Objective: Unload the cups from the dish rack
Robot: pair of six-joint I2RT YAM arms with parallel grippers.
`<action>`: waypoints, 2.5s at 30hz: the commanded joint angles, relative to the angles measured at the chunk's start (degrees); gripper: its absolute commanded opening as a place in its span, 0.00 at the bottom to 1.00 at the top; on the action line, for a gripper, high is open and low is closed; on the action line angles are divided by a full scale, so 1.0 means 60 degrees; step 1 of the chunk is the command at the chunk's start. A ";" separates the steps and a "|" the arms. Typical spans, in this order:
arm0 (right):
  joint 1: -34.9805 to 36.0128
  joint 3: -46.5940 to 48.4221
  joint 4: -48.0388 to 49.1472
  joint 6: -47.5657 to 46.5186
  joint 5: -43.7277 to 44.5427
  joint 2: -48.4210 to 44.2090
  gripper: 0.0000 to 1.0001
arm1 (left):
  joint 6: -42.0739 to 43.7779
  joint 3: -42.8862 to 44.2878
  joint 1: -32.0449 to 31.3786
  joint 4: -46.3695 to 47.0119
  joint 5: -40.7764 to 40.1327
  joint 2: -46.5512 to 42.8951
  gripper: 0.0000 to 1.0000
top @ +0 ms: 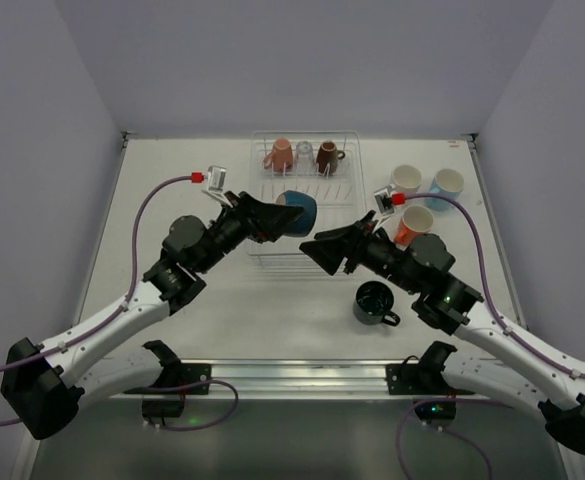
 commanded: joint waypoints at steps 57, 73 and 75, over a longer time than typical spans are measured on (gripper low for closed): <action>-0.6773 -0.0509 -0.6216 -0.0911 0.2696 0.0792 0.00 | 0.5801 0.0458 0.0065 -0.8107 -0.3473 -0.2869 1.00; -0.7917 -0.1096 -0.4179 -0.0647 0.0453 0.3693 0.01 | 0.5918 0.0295 0.0065 -0.7858 -0.2769 -0.2592 1.00; -0.7918 -0.1096 -0.4165 -0.0632 0.0438 0.3753 0.13 | 0.5889 0.0325 0.0065 -0.7858 -0.2798 -0.2475 1.00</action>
